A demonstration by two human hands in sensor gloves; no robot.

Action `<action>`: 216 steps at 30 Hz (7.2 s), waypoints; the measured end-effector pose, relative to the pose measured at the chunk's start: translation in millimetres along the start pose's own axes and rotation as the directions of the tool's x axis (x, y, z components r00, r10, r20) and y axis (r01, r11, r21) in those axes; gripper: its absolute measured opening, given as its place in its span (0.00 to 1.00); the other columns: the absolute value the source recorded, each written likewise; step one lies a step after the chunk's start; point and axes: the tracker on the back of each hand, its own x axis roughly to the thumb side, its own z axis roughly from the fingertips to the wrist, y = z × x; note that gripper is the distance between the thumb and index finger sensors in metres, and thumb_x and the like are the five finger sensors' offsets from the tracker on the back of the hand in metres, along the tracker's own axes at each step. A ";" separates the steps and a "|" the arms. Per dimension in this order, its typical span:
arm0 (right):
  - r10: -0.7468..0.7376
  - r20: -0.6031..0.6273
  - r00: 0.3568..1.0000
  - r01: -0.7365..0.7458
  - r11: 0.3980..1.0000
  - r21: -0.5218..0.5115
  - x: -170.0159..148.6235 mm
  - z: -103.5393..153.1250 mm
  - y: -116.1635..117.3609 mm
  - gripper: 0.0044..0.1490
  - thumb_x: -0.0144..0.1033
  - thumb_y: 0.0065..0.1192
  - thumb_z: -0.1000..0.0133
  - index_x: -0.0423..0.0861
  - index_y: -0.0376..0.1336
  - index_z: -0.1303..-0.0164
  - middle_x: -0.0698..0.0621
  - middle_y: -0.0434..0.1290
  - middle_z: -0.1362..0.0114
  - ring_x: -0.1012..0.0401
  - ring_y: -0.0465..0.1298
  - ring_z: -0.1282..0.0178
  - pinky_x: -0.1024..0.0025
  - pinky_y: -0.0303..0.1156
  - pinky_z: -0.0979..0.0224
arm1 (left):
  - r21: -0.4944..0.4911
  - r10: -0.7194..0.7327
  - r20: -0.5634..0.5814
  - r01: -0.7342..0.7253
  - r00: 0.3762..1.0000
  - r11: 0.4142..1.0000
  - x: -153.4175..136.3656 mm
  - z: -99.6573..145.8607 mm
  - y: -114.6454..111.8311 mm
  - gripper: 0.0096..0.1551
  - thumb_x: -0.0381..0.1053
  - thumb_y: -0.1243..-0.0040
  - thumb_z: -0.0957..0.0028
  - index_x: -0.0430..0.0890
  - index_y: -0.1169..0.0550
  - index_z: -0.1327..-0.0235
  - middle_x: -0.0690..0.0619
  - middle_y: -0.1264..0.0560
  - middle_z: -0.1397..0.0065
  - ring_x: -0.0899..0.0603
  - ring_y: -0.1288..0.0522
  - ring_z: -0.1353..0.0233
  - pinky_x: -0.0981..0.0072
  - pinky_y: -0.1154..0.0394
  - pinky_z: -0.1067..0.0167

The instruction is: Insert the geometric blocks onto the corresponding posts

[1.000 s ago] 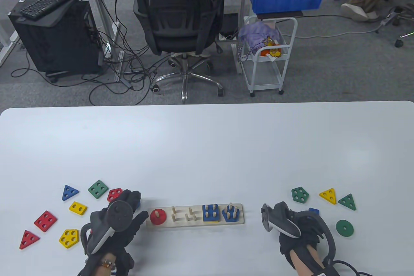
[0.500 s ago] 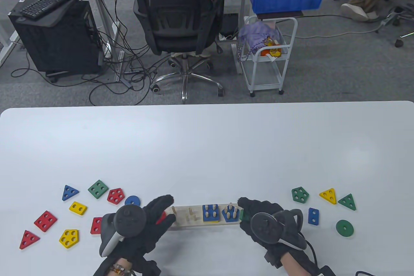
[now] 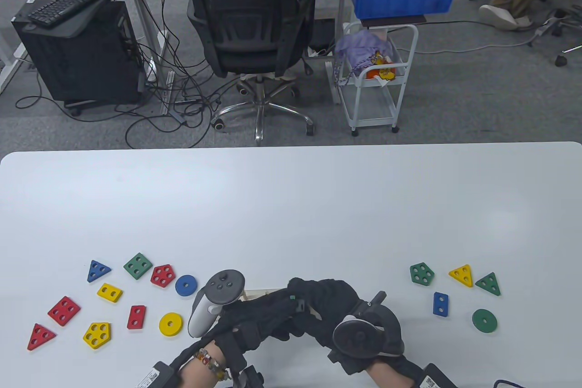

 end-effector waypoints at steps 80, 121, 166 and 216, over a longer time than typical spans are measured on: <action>0.775 -0.582 0.247 -0.284 0.632 0.721 -170.5 84.8 -35.4 0.39 0.44 0.74 0.52 0.39 0.66 0.34 0.41 0.78 0.39 0.47 0.81 0.48 0.43 0.75 0.43 | 0.149 -0.616 -0.756 0.975 0.221 0.168 -17.1 86.1 119.2 0.38 0.70 0.52 0.47 0.66 0.39 0.20 0.59 0.44 0.09 0.42 0.42 0.11 0.35 0.44 0.20; -0.156 -0.104 0.982 0.167 0.979 0.115 -3.0 21.2 0.6 0.45 0.47 0.70 0.51 0.43 0.57 0.27 0.42 0.72 0.30 0.46 0.78 0.36 0.40 0.72 0.37 | 0.220 -0.151 -0.010 0.150 0.988 0.964 -0.9 26.7 -1.9 0.47 0.65 0.39 0.47 0.51 0.44 0.20 0.52 0.33 0.20 0.46 0.26 0.24 0.46 0.31 0.26; 0.394 -0.465 0.793 -0.113 0.844 0.524 -110.6 51.8 -34.2 0.41 0.50 0.63 0.47 0.44 0.59 0.26 0.39 0.71 0.27 0.41 0.75 0.33 0.33 0.67 0.35 | 0.378 -0.694 -0.488 0.845 0.529 0.378 -6.7 56.8 71.6 0.41 0.72 0.50 0.49 0.65 0.39 0.20 0.58 0.43 0.11 0.42 0.41 0.12 0.34 0.44 0.21; 0.484 -0.803 0.347 -0.215 0.875 0.434 -170.5 95.2 -93.3 0.40 0.53 0.74 0.54 0.44 0.67 0.36 0.37 0.74 0.34 0.45 0.80 0.47 0.43 0.76 0.44 | 0.480 -0.566 -0.450 0.721 0.691 0.499 1.5 78.8 89.1 0.38 0.71 0.53 0.46 0.63 0.37 0.20 0.57 0.42 0.11 0.41 0.40 0.12 0.35 0.43 0.21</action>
